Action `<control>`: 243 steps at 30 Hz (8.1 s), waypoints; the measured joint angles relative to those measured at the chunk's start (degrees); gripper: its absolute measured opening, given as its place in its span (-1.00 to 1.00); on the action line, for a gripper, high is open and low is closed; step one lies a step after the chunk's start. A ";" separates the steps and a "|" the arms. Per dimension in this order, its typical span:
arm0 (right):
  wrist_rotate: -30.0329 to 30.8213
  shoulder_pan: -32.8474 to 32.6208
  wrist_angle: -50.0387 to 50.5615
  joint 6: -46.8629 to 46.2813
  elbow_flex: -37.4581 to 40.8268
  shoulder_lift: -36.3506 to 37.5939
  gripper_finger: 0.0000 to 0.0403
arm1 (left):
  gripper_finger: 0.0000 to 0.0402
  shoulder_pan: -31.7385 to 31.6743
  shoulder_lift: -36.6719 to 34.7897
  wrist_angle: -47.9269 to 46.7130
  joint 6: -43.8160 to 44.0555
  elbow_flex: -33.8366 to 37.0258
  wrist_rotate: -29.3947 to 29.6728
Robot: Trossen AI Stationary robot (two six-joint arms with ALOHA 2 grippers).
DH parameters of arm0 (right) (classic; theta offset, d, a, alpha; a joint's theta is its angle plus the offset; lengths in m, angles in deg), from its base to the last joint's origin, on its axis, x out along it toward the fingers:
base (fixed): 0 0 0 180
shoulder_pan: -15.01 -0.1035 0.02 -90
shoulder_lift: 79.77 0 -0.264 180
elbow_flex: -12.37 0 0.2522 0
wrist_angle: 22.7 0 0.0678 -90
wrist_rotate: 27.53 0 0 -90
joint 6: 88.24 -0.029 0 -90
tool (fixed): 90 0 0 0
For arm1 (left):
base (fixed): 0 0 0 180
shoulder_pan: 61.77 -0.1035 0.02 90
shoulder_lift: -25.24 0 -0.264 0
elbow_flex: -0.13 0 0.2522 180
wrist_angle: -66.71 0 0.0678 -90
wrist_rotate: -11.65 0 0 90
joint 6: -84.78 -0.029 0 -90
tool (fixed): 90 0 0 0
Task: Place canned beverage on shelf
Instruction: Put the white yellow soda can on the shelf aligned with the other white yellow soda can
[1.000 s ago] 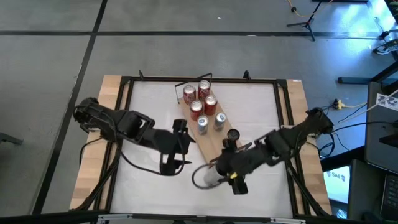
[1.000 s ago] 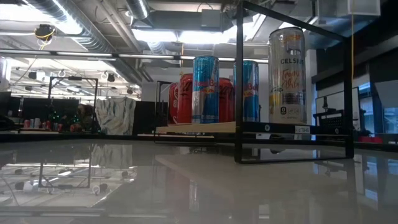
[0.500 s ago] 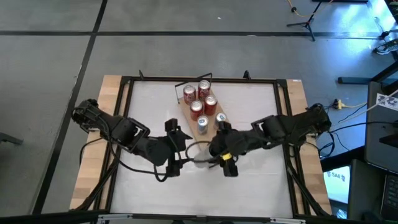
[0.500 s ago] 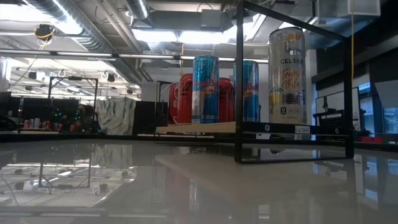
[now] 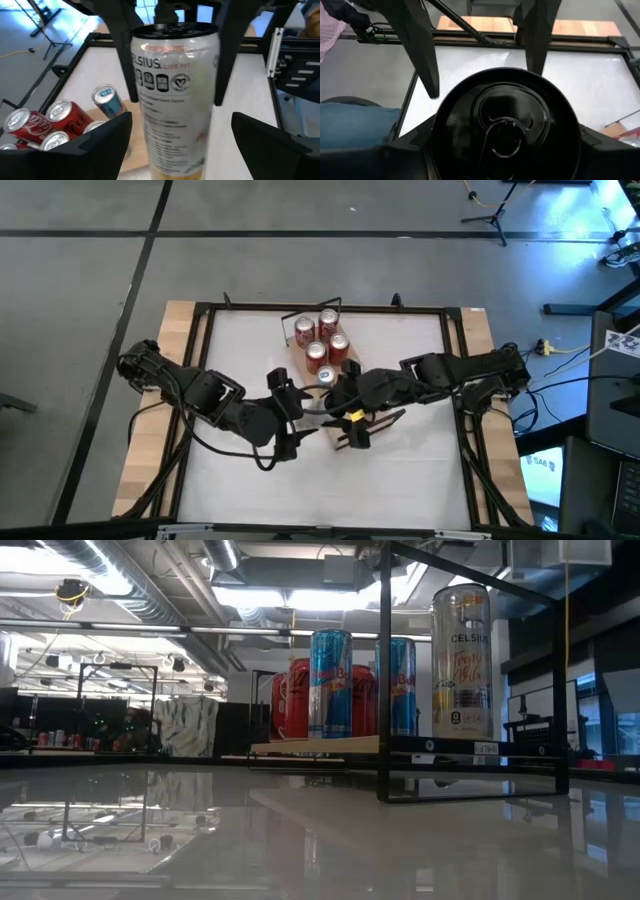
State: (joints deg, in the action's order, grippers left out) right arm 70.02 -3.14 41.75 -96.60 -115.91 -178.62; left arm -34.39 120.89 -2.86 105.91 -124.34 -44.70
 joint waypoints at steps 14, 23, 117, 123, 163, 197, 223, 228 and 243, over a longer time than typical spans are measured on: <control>-0.61 -0.17 -1.66 1.31 0.02 0.00 0.28 | 0.64 -0.02 0.02 -0.88 1.00 0.00 1.31; -0.63 -0.20 -0.97 1.15 0.02 0.00 0.28 | 0.64 -0.37 0.66 -0.65 1.00 -0.08 -0.49; -0.50 -0.04 8.33 -8.31 0.04 -1.86 0.28 | 0.41 -10.12 -6.62 98.01 -12.36 62.19 -18.45; -0.50 -0.09 8.33 -8.37 0.05 -1.86 0.28 | 0.20 -10.14 -6.62 97.96 -12.31 62.18 -19.37; -2.63 -0.20 7.28 -8.18 0.09 -1.85 0.82 | 0.20 -10.16 -6.54 97.59 -12.40 62.23 -19.63; 16.45 -9.97 -10.59 2.25 33.12 27.50 0.94 | 0.20 -16.56 8.58 123.57 -17.23 62.27 -20.66; 16.46 -9.94 -49.49 4.40 76.50 57.50 0.94 | 0.20 -16.05 13.65 130.03 -17.15 65.72 -16.81; 14.86 -9.94 -55.50 5.62 80.84 57.64 0.94 | 0.20 -16.13 17.71 136.08 -15.29 65.72 -16.42; 14.30 -9.94 -67.74 4.13 89.85 57.61 0.94 | 0.20 -16.22 19.56 133.45 -15.48 65.70 -14.78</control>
State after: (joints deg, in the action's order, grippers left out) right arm 84.32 -13.08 -25.99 -92.47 -26.06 -121.00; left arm -50.61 140.45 130.59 90.43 -58.64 -59.48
